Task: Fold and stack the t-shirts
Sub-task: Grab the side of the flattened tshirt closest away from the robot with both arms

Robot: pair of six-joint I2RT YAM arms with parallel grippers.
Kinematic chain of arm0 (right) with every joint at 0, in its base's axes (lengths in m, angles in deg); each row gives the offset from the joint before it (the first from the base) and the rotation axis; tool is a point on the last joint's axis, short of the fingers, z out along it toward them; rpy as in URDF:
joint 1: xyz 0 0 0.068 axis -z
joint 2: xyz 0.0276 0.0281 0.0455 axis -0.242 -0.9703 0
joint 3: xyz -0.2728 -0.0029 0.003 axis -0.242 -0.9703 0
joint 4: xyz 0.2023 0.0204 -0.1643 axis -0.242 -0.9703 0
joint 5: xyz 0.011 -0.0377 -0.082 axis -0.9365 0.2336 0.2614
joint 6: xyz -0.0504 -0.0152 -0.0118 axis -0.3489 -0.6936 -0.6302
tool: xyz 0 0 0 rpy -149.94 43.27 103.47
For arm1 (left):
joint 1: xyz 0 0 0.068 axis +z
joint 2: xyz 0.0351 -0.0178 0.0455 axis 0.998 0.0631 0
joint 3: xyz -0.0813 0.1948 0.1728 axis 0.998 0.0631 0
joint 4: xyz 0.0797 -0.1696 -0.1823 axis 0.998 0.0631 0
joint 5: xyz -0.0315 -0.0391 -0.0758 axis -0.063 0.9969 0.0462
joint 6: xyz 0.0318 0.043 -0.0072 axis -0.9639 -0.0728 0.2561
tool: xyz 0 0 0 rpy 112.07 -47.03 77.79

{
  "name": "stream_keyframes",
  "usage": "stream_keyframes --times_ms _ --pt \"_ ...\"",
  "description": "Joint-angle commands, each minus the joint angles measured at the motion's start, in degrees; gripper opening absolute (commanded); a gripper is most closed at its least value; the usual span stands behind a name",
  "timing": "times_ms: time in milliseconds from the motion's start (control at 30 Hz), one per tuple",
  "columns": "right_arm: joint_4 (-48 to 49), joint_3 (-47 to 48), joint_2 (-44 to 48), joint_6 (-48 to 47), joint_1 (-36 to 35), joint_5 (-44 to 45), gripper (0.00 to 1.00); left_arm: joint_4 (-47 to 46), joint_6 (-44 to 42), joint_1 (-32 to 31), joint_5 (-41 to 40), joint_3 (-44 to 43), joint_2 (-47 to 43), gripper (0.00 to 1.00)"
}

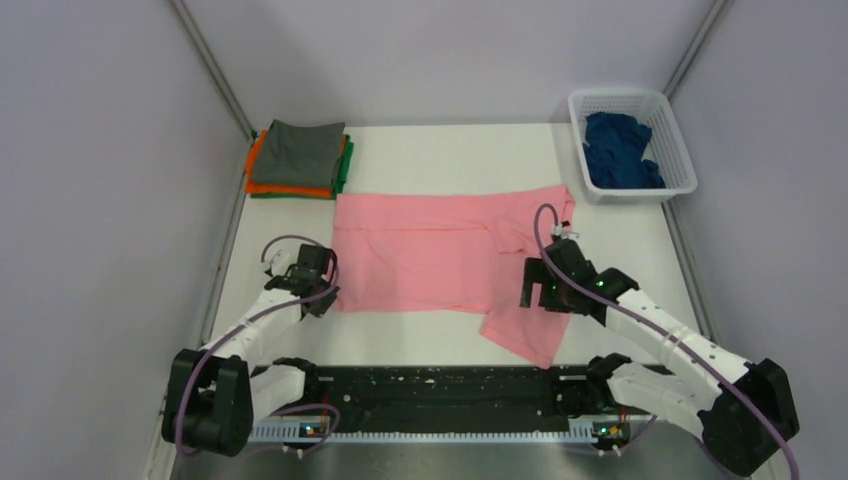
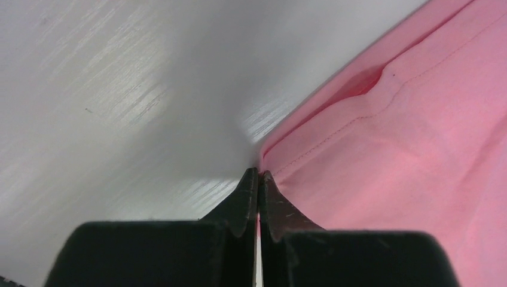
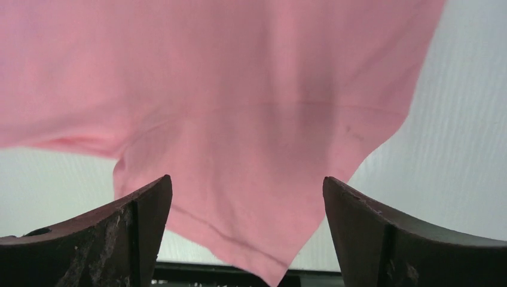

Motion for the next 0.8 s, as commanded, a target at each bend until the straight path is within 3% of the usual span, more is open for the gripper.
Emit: stream_keyframes --times_ms 0,200,367,600,667,767 --pt "-10.01 4.55 -0.15 7.64 -11.08 3.43 0.94 4.58 -0.76 0.04 -0.61 -0.52 -3.31 0.0" --pt "-16.97 1.21 0.05 14.77 -19.74 0.27 0.87 6.23 -1.17 0.04 -1.2 -0.74 -7.43 0.0" --pt "-12.44 -1.7 -1.8 15.45 -22.38 -5.07 0.74 6.85 -1.12 0.07 -1.03 -0.8 -8.29 0.0" --pt "-7.6 -4.66 -9.51 15.69 -22.88 -4.88 0.59 6.95 -1.72 0.13 -0.98 -0.71 -7.91 0.0" --pt "-7.61 -5.15 -10.25 16.74 -22.88 -3.66 0.49 6.98 -1.73 0.13 -0.84 -0.71 -7.66 0.0" --pt "-7.88 -5.46 -10.42 17.69 -22.86 -2.49 0.25 6.76 -1.78 0.13 -0.49 -0.74 -7.71 0.0"
